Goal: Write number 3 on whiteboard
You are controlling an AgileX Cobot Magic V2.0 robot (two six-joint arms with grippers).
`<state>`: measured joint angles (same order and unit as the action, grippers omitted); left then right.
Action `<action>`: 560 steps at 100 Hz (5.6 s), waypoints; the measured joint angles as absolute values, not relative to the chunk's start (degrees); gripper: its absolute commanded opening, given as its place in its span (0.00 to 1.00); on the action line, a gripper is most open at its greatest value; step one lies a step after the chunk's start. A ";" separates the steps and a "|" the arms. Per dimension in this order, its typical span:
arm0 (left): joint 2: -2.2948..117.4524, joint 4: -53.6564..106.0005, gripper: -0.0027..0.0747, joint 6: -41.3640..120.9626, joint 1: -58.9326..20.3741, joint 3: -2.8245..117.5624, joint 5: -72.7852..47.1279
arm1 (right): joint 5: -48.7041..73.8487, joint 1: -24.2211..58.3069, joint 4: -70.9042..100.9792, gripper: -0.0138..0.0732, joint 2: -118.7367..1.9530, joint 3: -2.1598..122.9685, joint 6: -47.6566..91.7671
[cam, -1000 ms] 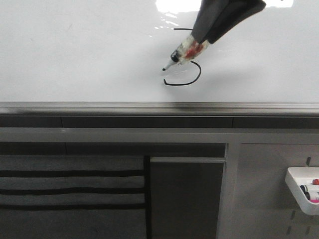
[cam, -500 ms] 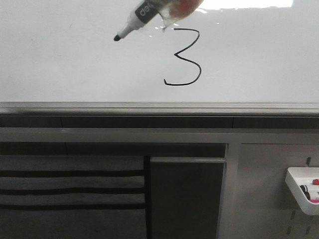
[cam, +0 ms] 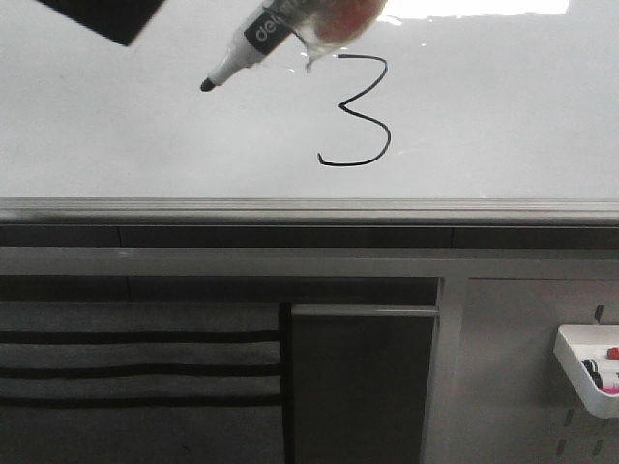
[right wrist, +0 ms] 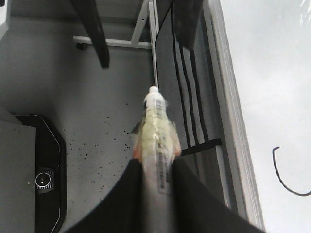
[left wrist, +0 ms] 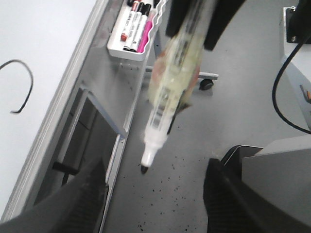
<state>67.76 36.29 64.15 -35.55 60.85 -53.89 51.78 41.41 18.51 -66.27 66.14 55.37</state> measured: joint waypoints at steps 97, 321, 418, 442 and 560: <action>77.33 35.10 0.01 66.86 -40.99 67.45 -54.48 | 52.00 41.41 18.34 0.27 -66.27 66.14 55.59; 81.47 28.44 0.52 33.99 -10.14 62.59 -25.69 | 60.33 21.74 11.37 0.59 -53.95 70.09 31.82; 27.27 21.10 0.01 27.45 -10.14 40.47 -32.49 | 46.15 21.74 -6.06 0.07 -22.76 41.67 -5.68; 26.78 23.69 0.01 27.14 -10.14 33.15 -29.42 | 46.15 21.74 -6.06 0.07 -22.71 41.55 -5.68; -0.33 2.45 0.01 3.49 -3.44 -0.34 -3.02 | 46.18 21.74 -6.20 0.07 -22.63 41.51 -5.77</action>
